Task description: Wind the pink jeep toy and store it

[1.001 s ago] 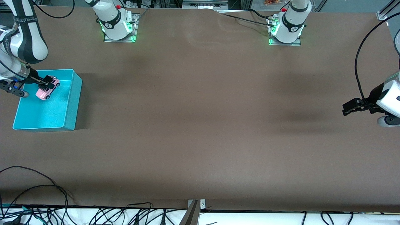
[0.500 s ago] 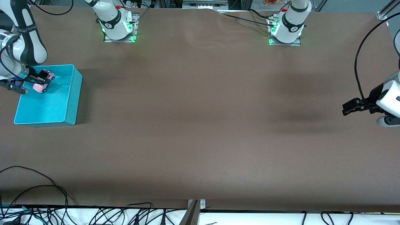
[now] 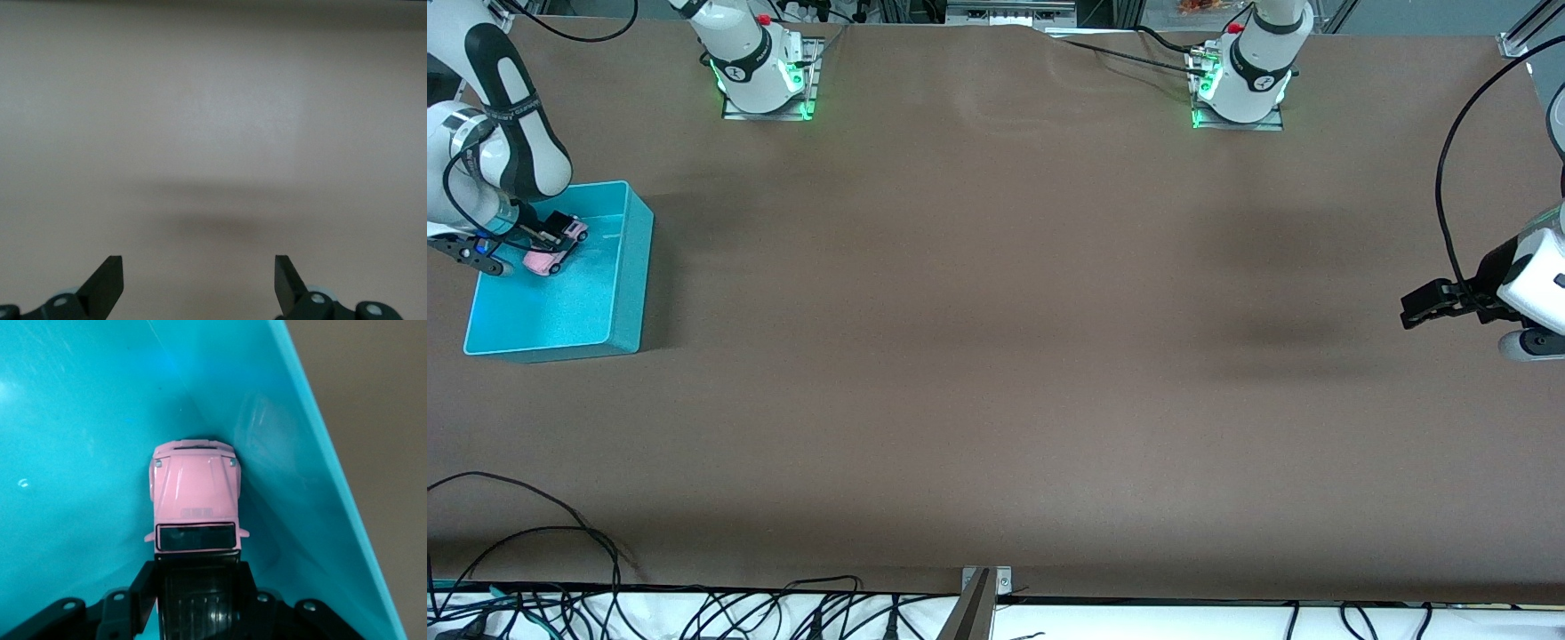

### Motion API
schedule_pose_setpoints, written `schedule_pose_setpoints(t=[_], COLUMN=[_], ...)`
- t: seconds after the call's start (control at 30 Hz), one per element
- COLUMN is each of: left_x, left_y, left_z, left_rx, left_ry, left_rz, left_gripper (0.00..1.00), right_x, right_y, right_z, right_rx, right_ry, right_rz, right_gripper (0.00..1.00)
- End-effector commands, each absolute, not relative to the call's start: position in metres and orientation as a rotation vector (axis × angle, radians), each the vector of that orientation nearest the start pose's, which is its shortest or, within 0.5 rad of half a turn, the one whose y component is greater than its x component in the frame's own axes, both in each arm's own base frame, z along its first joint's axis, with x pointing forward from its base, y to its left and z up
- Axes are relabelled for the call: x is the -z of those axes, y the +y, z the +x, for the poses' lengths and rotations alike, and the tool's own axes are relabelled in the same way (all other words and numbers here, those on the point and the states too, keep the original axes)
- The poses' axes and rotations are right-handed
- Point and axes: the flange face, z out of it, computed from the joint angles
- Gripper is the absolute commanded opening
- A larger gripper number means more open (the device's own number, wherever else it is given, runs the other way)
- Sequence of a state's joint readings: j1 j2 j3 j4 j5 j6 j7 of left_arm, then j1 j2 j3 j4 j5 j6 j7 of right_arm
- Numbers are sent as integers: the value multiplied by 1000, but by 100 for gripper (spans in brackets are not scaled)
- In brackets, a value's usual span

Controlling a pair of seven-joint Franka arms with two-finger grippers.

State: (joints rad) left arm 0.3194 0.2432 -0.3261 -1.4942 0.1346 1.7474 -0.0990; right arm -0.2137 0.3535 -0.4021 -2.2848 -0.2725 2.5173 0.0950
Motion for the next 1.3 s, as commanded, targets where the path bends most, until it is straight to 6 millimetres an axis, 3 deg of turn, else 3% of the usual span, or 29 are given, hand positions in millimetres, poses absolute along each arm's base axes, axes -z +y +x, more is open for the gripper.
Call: schedule_pose_setpoints(t=[0.0, 0.03, 0.07, 0.13, 0.17, 0.33, 0.53, 0.7, 0.8, 1.13, 1.27], left_x=[-543, -543, -544, -543, -543, -542, -542, -542, -541, -541, -541], left_y=[27, 27, 27, 28, 27, 28, 28, 28, 29, 29, 29], left_z=[628, 628, 628, 628, 628, 629, 629, 629, 629, 629, 629], left_rx=[32, 32, 35, 32, 33, 28, 30, 30, 28, 28, 28], left_ry=[-109, -109, -109, -109, -106, -109, -109, -106, -109, -109, -109], left_rz=[-3101, -3101, -3101, -3101, -3101, -3102, -3102, -3102, -3102, -3102, -3102], left_gripper=[100, 100, 100, 100, 100, 100, 100, 100, 100, 100, 100], right_x=[-182, -182, -182, -182, -181, -183, -208, -215, -216, -205, -205], right_y=[-307, -307, -307, -307, -307, -298, -297, -287, -280, -207, -195], right_z=[425, 425, 426, 426, 427, 433, 441, 448, 452, 488, 497], right_rx=[-303, -304, -302, -300, -297, -278, -204, -196, -184, -116, -93], right_ry=[813, 808, 806, 801, 802, 775, 765, 756, 832, 1095, 1160], right_rz=[-3269, -3270, -3272, -3274, -3274, -3275, -3281, -3281, -3267, -3176, -3152], right_gripper=[0, 0, 18, 83, 100, 100, 100, 100, 100, 100, 100])
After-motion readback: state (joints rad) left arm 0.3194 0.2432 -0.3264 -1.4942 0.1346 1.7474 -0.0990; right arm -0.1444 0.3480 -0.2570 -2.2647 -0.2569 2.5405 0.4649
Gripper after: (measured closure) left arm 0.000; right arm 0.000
